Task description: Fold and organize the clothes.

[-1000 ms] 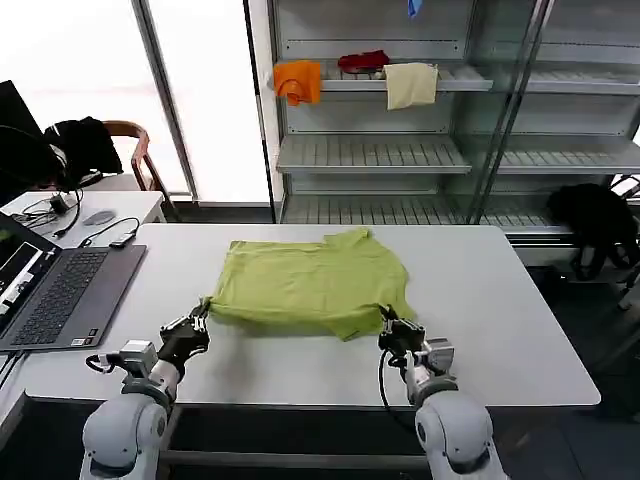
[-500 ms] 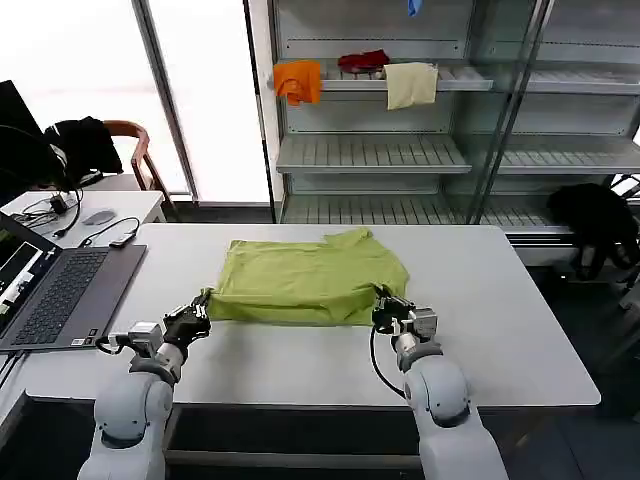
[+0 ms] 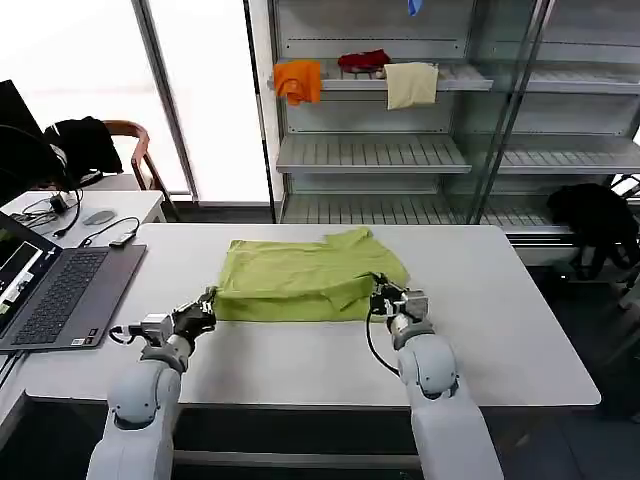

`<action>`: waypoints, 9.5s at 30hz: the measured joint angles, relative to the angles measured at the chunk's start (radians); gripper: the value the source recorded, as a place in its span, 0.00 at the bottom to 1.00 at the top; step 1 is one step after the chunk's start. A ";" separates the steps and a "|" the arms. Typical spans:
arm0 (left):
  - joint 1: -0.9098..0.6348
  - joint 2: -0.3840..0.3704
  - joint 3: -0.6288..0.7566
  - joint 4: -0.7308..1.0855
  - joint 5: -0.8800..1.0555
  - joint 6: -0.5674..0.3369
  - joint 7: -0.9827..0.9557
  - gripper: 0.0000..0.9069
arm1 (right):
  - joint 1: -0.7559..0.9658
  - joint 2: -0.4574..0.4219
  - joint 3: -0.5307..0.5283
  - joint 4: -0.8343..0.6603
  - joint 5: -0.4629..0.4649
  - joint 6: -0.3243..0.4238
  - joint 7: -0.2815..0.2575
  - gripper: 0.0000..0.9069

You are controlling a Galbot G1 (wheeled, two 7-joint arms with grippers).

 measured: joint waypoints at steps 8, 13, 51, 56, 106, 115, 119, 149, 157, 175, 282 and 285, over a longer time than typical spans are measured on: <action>0.003 0.006 0.001 -0.011 -0.003 -0.008 0.000 1.00 | 0.021 0.001 0.012 -0.018 -0.002 0.013 0.019 1.00; 0.014 0.007 0.000 -0.035 -0.011 -0.003 0.000 1.00 | 0.022 -0.008 0.025 -0.016 0.008 0.012 0.029 1.00; 0.058 0.009 0.030 -0.038 0.015 -0.005 -0.027 1.00 | -0.189 -0.072 0.089 0.143 0.025 0.000 -0.005 0.57; 0.043 0.014 0.031 -0.006 0.019 -0.015 -0.027 0.94 | -0.192 -0.068 0.081 0.128 0.000 0.007 -0.017 0.30; 0.203 0.056 -0.008 -0.123 0.028 -0.004 0.006 0.00 | -0.389 -0.099 0.088 0.315 0.033 -0.025 -0.040 0.00; 0.339 0.066 -0.039 -0.255 0.001 0.013 -0.020 0.00 | -0.527 -0.119 0.089 0.439 0.029 -0.031 -0.027 0.00; 0.393 0.064 -0.048 -0.298 -0.001 0.013 -0.030 0.00 | -0.584 -0.129 0.089 0.485 0.021 -0.032 -0.027 0.00; 0.457 0.046 -0.074 -0.382 -0.018 0.003 -0.098 1.00 | -0.522 -0.107 0.095 0.525 0.033 -0.041 -0.003 1.00; 0.319 0.069 -0.053 -0.321 -0.059 0.016 -0.053 1.00 | -0.332 -0.094 0.053 0.389 0.105 -0.044 0.023 1.00; -0.040 0.137 0.062 0.007 -0.077 0.027 0.021 1.00 | 0.079 0.003 0.021 -0.104 0.101 -0.040 0.029 1.00; 0.057 0.188 -0.009 -0.013 -0.203 0.024 0.125 0.00 | -0.221 -0.022 0.028 0.211 0.085 -0.036 -0.074 0.00; 0.072 0.191 -0.013 -0.027 -0.204 0.024 0.130 0.01 | -0.253 -0.024 0.034 0.236 0.077 -0.036 -0.079 0.00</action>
